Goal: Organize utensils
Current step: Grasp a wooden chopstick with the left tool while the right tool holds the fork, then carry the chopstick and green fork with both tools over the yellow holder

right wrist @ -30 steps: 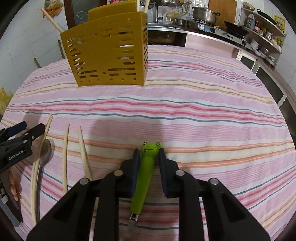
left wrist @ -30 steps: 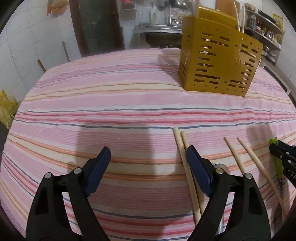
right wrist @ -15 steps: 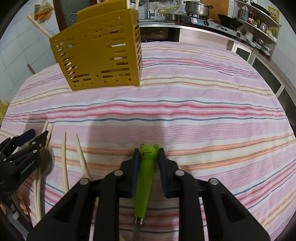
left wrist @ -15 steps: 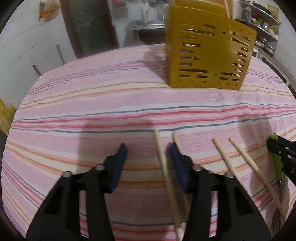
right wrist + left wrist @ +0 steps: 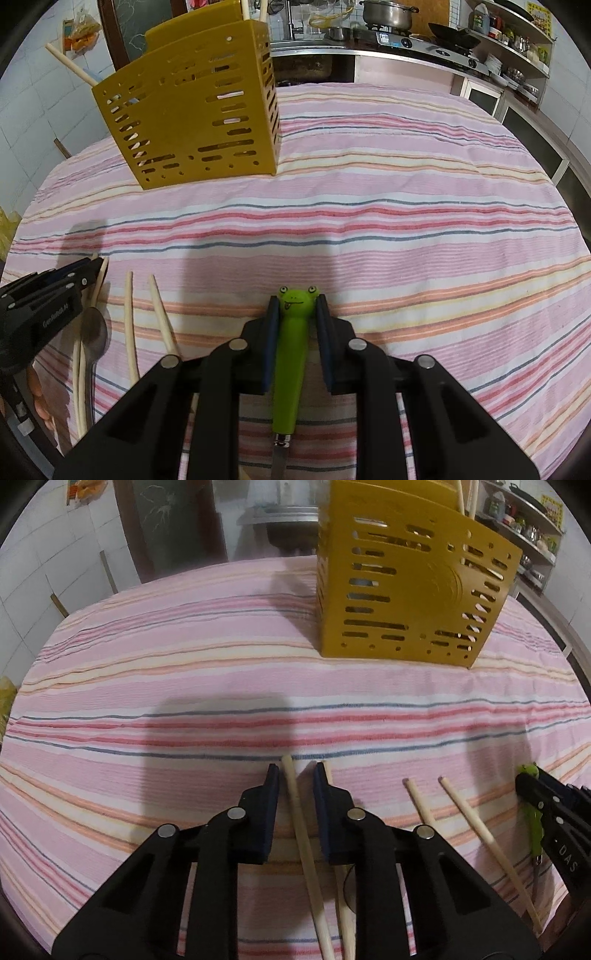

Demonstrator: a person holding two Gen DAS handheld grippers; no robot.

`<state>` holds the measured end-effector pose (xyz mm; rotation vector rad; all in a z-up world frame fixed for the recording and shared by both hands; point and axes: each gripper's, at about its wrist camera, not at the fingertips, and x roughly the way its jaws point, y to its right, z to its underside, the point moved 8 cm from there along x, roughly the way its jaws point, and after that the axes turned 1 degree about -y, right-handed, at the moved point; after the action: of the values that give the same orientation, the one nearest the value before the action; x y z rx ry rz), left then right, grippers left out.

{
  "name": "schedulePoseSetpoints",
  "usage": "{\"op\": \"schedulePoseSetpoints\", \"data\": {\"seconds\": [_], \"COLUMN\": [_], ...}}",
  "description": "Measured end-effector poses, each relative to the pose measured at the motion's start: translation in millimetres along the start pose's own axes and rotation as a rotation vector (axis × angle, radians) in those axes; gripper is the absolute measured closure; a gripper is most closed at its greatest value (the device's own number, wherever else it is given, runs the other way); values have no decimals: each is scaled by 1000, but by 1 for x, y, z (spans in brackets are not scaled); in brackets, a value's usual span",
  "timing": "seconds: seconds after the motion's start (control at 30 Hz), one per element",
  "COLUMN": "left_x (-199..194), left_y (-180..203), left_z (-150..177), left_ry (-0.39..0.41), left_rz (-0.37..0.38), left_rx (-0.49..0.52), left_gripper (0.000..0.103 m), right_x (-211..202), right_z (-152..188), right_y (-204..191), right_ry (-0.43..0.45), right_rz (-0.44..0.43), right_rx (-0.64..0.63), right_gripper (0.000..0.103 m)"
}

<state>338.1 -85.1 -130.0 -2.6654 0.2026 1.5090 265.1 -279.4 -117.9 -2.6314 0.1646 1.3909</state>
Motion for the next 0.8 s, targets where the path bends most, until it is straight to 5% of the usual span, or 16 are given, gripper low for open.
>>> {"op": "schedulePoseSetpoints", "data": {"seconds": [0.07, 0.47, 0.8], "left_x": [-1, -11, -72], "left_y": [-1, -3, -10], "left_z": [1, 6, 4], "left_ry": [11, 78, 251], "left_rz": [-2, 30, 53], "left_rx": [2, -21, -52], "left_gripper": [96, 98, 98], "right_x": [-3, -30, -72], "right_z": [0, -9, -24], "right_y": [1, 10, 6], "right_ry": [17, 146, 289], "right_rz": [-4, -3, -11], "right_rx": [13, 56, 40], "right_gripper": [84, 84, 84]}}
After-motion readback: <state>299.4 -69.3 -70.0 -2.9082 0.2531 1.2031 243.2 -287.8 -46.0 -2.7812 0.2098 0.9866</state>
